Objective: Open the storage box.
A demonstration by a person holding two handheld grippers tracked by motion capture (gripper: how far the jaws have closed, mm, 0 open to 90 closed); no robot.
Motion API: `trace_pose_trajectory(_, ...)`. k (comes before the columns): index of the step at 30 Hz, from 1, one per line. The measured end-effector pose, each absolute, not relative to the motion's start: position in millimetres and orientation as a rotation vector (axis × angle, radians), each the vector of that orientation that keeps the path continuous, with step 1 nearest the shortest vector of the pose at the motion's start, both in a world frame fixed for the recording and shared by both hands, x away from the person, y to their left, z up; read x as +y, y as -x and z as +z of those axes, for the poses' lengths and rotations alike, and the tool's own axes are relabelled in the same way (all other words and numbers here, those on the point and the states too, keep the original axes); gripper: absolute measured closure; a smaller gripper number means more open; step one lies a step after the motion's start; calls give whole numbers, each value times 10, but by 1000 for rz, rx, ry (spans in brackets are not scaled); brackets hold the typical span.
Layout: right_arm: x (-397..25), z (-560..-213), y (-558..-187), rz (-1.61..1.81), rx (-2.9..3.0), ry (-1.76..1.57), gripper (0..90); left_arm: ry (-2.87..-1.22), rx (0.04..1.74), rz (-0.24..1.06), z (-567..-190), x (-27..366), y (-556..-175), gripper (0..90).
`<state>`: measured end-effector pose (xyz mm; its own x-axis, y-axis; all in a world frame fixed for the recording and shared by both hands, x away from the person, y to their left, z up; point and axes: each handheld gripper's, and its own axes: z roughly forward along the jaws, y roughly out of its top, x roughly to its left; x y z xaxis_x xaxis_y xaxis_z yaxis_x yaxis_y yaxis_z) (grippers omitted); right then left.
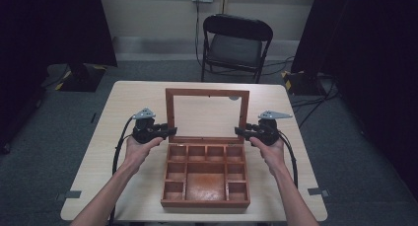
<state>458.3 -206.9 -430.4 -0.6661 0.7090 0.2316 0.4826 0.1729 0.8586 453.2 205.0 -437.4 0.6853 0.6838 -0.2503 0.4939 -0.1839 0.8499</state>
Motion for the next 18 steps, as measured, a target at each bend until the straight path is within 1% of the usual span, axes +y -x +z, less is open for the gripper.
trace_pose_trajectory(4, -2065, -4318, -4600, 1486, 2222, -1169, 569, -1840, 938, 219, -4407, 2066, -4538, 607)
trace_pose_trajectory(9, -2069, -4361, -4635, 1471, 2229, -1196, 569, -1845, 961, 195, -4451, 2065, -4568, 557)
trace_pose_trajectory(18, -2076, -4431, -4699, 1488, 2226, -1248, 569, -1838, 995, 181, -4508, 2057, -4617, 578)
